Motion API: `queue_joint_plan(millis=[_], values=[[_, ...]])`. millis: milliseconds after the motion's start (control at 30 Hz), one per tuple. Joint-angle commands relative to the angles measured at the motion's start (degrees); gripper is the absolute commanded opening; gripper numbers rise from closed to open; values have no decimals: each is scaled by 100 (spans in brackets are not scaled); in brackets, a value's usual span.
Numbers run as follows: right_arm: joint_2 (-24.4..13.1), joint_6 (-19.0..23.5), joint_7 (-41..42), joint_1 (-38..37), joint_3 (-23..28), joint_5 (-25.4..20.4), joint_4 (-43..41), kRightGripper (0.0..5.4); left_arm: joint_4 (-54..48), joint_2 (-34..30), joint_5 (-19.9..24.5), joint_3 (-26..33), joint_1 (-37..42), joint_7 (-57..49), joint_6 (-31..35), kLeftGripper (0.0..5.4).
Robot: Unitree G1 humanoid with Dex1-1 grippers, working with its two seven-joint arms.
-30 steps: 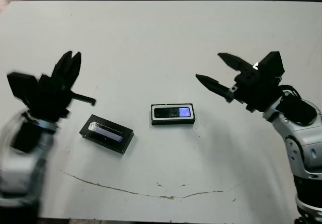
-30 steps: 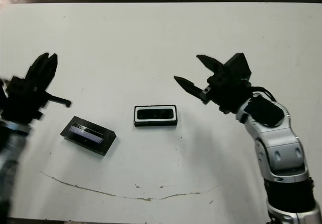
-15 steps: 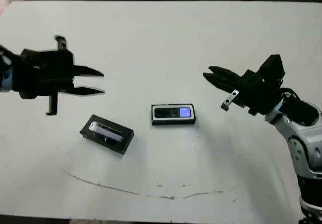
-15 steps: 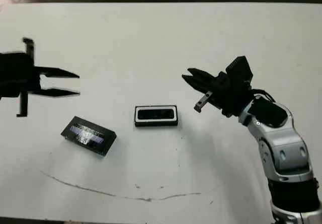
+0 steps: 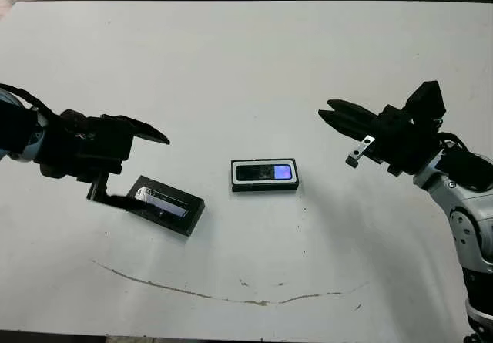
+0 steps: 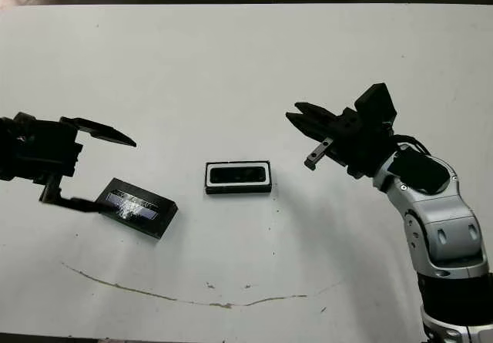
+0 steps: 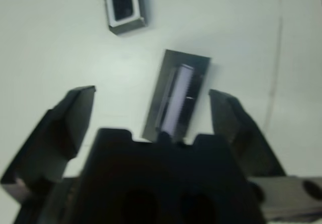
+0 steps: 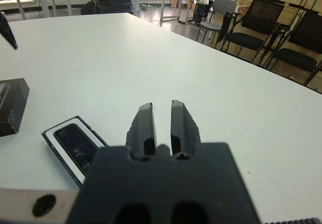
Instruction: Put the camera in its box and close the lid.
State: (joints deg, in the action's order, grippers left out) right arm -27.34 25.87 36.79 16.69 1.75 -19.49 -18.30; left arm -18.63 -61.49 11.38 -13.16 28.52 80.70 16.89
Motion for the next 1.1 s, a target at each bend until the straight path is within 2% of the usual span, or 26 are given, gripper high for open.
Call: queue_joint_plan(millis=[33, 233, 467, 867, 1100], values=[[-123, 112, -16, -72, -68, 75, 7, 0, 93, -31, -246, -365, 243, 346, 80, 538], [-159, 226, -84, -94, -51, 75, -51, 0, 241, 60, -497, -655, 353, 628, -7, 538], [-186, 173, -68, -121, -79, 121, -22, 0, 673, 276, -832, -1020, 485, 812, -50, 538], [-194, 76, 8, -145, -103, 196, 55, 0, 1202, 675, -1355, -1213, 547, 714, -423, 538], [-215, 72, 62, -188, -82, 170, 95, 0, 1501, 838, -1480, -1203, 557, 679, -517, 538]])
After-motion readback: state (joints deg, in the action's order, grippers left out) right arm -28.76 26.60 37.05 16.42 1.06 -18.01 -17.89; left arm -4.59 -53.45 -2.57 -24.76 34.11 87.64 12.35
